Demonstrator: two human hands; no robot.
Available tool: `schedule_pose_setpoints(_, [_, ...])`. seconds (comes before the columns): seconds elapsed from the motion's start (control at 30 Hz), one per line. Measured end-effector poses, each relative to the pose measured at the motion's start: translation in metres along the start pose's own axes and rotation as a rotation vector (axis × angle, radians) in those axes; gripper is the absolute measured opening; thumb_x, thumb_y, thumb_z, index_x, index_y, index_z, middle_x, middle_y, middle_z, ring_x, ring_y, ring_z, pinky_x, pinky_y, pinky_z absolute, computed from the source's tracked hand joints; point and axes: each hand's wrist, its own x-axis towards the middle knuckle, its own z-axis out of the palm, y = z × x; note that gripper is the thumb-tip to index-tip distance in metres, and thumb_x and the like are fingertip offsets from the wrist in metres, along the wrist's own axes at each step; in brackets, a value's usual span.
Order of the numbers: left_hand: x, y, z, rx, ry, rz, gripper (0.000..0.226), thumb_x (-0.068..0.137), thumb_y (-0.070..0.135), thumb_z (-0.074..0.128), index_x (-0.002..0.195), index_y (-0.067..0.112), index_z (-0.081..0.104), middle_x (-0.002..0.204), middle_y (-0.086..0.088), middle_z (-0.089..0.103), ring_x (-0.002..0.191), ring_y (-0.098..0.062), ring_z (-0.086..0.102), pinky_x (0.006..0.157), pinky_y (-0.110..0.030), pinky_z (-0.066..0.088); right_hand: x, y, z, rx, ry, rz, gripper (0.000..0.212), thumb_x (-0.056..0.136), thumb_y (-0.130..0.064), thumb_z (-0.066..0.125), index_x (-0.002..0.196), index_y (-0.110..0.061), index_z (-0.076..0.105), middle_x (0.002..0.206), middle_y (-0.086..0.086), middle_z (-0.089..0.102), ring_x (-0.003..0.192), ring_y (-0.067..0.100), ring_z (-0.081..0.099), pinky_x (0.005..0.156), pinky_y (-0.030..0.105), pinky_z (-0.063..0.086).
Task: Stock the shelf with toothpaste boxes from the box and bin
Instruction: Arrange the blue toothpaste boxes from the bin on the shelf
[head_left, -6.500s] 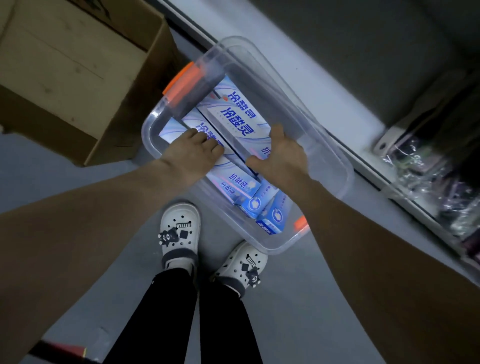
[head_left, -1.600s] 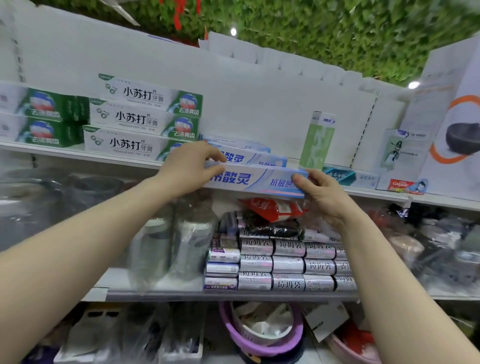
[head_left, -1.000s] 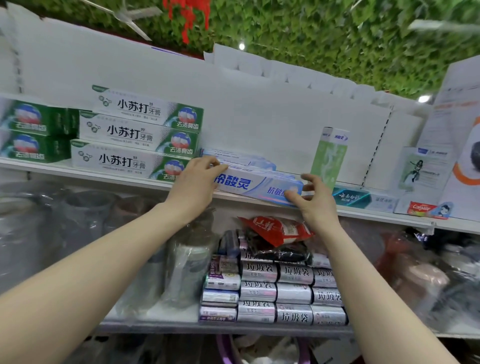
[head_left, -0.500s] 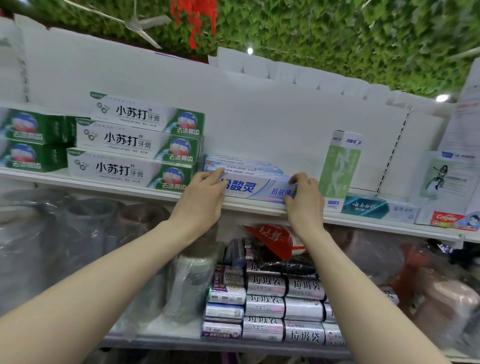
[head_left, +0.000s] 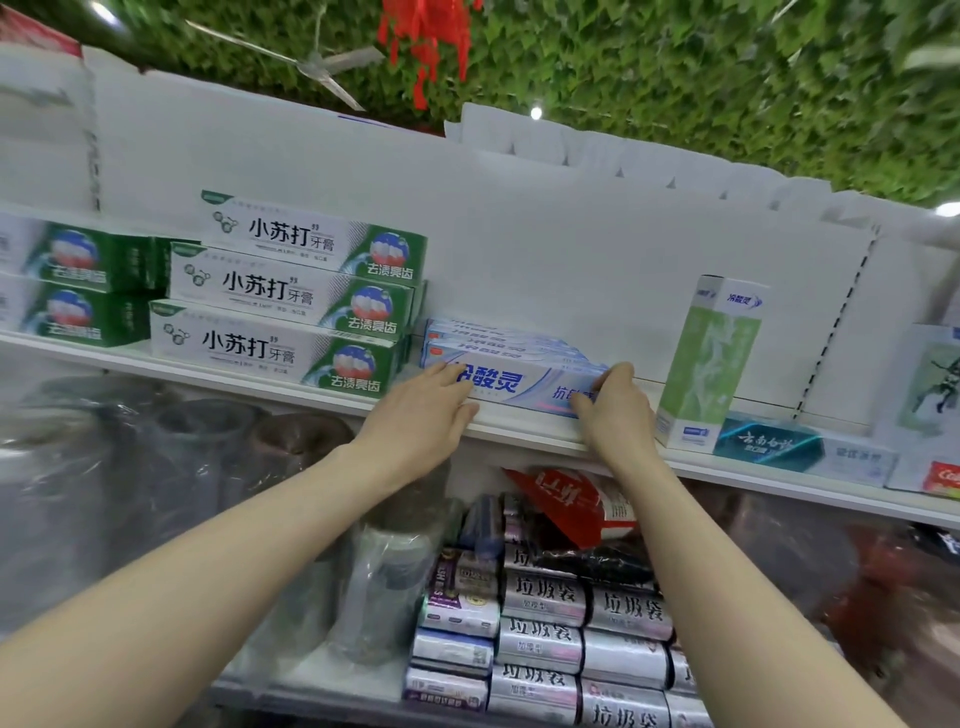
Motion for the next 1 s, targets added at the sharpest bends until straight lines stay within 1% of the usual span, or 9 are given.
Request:
schedule_pose_setpoints(0.1, [0.0,0.001,0.0,0.008,0.001,-0.006,0.045,0.103,0.035,0.035,0.144,0.018,0.044,0.156,-0.001,0.031,0.146,-0.018,0.024,0.115,-0.035,0.024,0.003,0.002,0.001,0.044,0.004,0.01,0.035,0.092,-0.019,0.061,0.115,-0.001,0.041,0.097,0.007,0.054,0.099,0.033,0.057,0.072,0.032,0.033])
schedule_pose_setpoints(0.23, [-0.002,-0.001,0.002,-0.009,0.055,-0.025,0.042,0.102,0.037,0.039,0.139,0.021,0.051,0.154,0.001,0.036,0.143,-0.017,0.029,0.114,-0.032,0.025,0.005,0.005,0.001,0.145,0.003,0.023,0.046,0.087,-0.021,0.069,0.114,0.0,0.039,0.092,0.004,0.054,0.091,0.029,0.056,0.072,0.032,0.037])
schedule_pose_setpoints(0.33, [-0.003,0.0,0.002,0.0,0.071,-0.043,0.039,0.101,0.037,0.041,0.134,0.024,0.057,0.152,0.002,0.039,0.145,-0.024,0.026,0.114,-0.034,0.025,0.006,0.005,0.001,0.168,-0.008,0.029,0.048,0.086,-0.023,0.071,0.113,-0.001,0.038,0.082,-0.002,0.05,0.087,0.027,0.056,0.072,0.034,0.039])
schedule_pose_setpoints(0.43, [-0.002,0.001,0.001,0.002,0.049,-0.06,0.037,0.101,0.038,0.041,0.13,0.025,0.061,0.151,0.002,0.041,0.143,-0.029,0.028,0.113,-0.037,0.028,0.005,0.007,0.0,0.183,-0.002,0.011,0.047,0.085,-0.023,0.071,0.111,-0.001,0.039,0.078,-0.006,0.047,0.086,0.026,0.055,0.073,0.035,0.041])
schedule_pose_setpoints(0.6, [-0.005,0.002,-0.002,-0.04,0.097,-0.061,0.032,0.1,0.033,0.047,0.119,0.02,0.068,0.136,-0.001,0.056,0.136,-0.03,0.039,0.112,-0.034,0.029,0.002,0.009,0.002,0.196,0.024,-0.022,0.043,0.085,-0.023,0.072,0.109,-0.004,0.041,0.08,-0.005,0.049,0.085,0.025,0.053,0.073,0.034,0.037])
schedule_pose_setpoints(0.7, [-0.006,0.003,-0.001,-0.046,0.1,-0.065,0.031,0.1,0.032,0.047,0.115,0.018,0.07,0.129,-0.002,0.061,0.134,-0.03,0.041,0.11,-0.035,0.031,0.001,0.008,0.001,0.195,0.02,-0.024,0.041,0.086,-0.023,0.071,0.106,-0.006,0.04,0.081,-0.004,0.05,0.084,0.025,0.053,0.07,0.032,0.034])
schedule_pose_setpoints(0.8, [-0.004,0.001,0.001,-0.045,0.136,-0.059,0.031,0.099,0.033,0.048,0.114,0.018,0.071,0.133,-0.004,0.059,0.136,-0.031,0.039,0.113,-0.036,0.028,-0.001,0.007,0.001,0.171,0.005,-0.047,0.04,0.088,-0.024,0.069,0.108,-0.007,0.039,0.091,-0.001,0.053,0.084,0.023,0.052,0.069,0.032,0.032])
schedule_pose_setpoints(0.9, [-0.001,0.0,0.006,-0.004,0.148,-0.029,0.035,0.1,0.036,0.045,0.12,0.02,0.068,0.141,-0.003,0.053,0.139,-0.026,0.033,0.114,-0.032,0.022,-0.003,0.007,0.001,0.143,0.008,-0.064,0.04,0.088,-0.023,0.069,0.109,-0.006,0.04,0.096,0.001,0.054,0.085,0.023,0.051,0.07,0.031,0.032])
schedule_pose_setpoints(1.0, [0.002,0.001,0.009,0.015,0.163,-0.005,0.034,0.099,0.034,0.047,0.119,0.016,0.069,0.139,-0.005,0.055,0.136,-0.028,0.037,0.113,-0.031,0.023,-0.002,0.006,0.0,0.123,-0.014,-0.057,0.04,0.088,-0.022,0.068,0.11,-0.007,0.039,0.098,0.002,0.054,0.088,0.025,0.053,0.07,0.031,0.032])
